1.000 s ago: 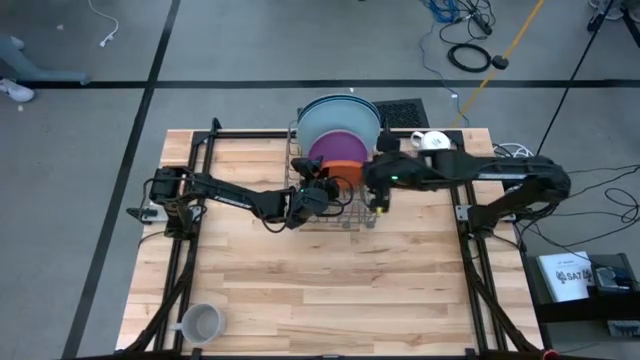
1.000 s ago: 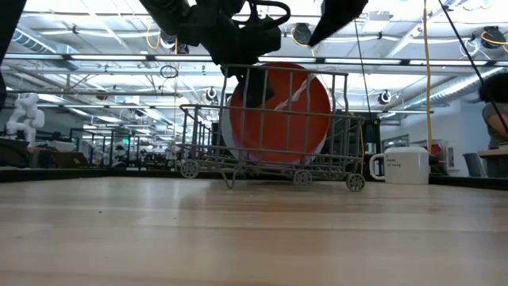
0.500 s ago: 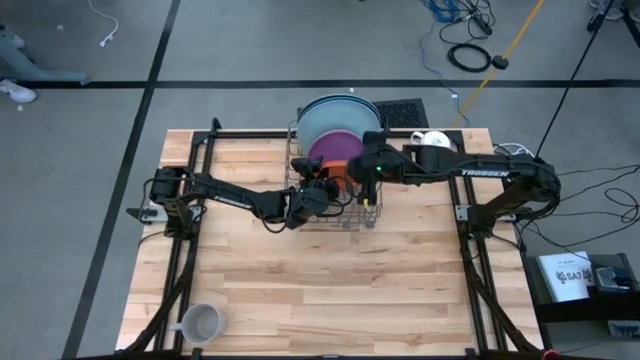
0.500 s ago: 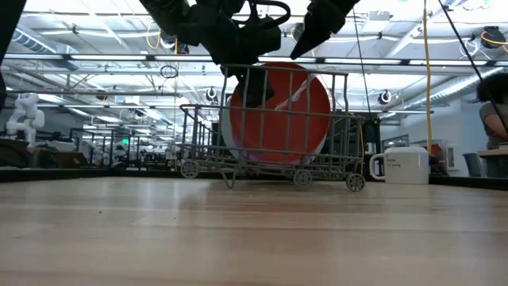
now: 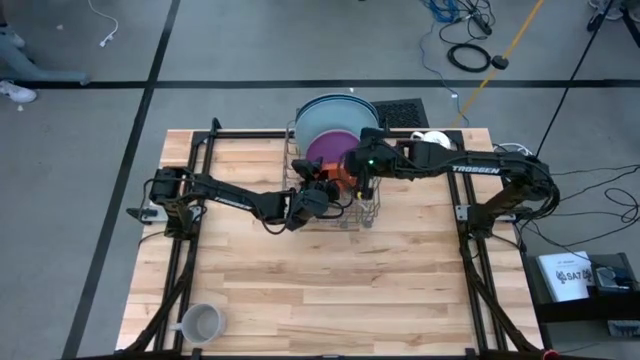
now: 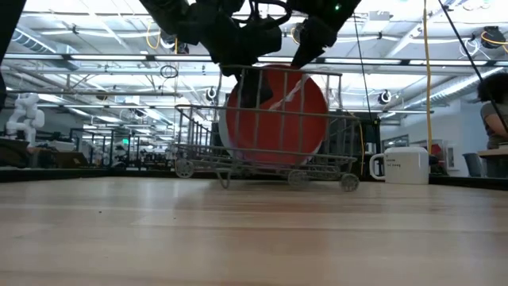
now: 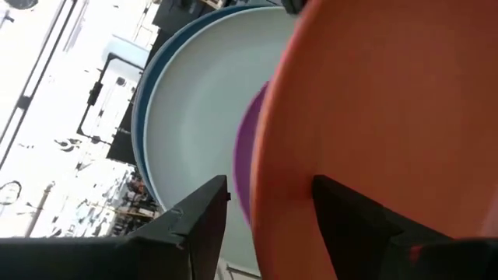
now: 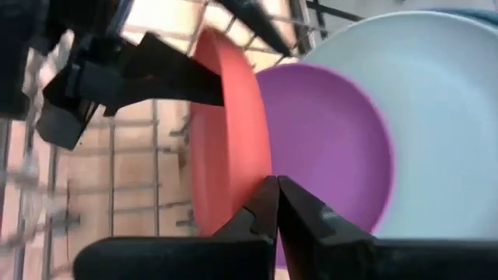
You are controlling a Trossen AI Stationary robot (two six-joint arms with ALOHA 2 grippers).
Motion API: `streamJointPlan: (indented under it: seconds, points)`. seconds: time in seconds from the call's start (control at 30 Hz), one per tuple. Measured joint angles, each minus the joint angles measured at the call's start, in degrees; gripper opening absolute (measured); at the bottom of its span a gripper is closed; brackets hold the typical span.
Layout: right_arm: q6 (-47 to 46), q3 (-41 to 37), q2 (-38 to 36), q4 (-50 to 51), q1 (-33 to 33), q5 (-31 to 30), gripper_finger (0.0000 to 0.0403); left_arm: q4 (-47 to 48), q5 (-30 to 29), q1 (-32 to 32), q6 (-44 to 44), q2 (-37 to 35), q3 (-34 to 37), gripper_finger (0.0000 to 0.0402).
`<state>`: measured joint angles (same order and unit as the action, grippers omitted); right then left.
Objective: Sort dishes
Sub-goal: Put the orange plate into the dish rack
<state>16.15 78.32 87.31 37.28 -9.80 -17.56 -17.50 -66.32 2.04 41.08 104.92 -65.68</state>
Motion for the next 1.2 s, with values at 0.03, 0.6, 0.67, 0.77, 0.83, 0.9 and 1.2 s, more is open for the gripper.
streamJointPlan:
  seconds: [0.03, 0.6, 0.67, 0.77, 0.83, 0.9, 1.2]
  points:
    - [0.0, 0.0, 0.4, 0.1, 0.0, -0.1, 0.0001, 0.0, -0.2, 0.0, 0.6, 0.0, 0.0, 0.0191]
    - [-1.3, -0.2, 0.8, 1.5, 0.0, -0.2, 0.0, -3.9, -3.7, 1.8, 25.6, 0.0, -0.1, 0.0191]
    - [-1.3, -0.2, 0.8, 1.5, 0.0, -0.3, 0.0, -4.6, -3.8, 2.2, 26.8, 0.0, -0.1, 0.0191]
    - [-1.3, -0.2, 0.8, 1.6, 0.0, -0.2, 0.0, -4.5, -3.8, 2.6, 30.1, 0.0, -0.1, 0.0191]
    - [-1.1, -0.2, 0.8, 2.0, 0.0, 0.0, 0.0, -4.0, -3.3, 2.8, 31.3, -0.1, -0.1, 0.0191]
    - [-1.1, -0.2, 0.8, 2.6, 0.0, 0.0, 0.0, -4.0, -3.0, 2.9, 31.8, -0.1, -0.1, 0.0191]
    - [-1.5, -0.2, 0.8, 4.6, 0.0, 0.0, 0.0, -6.4, -0.3, 3.2, 43.1, -0.1, -0.2, 0.0191]
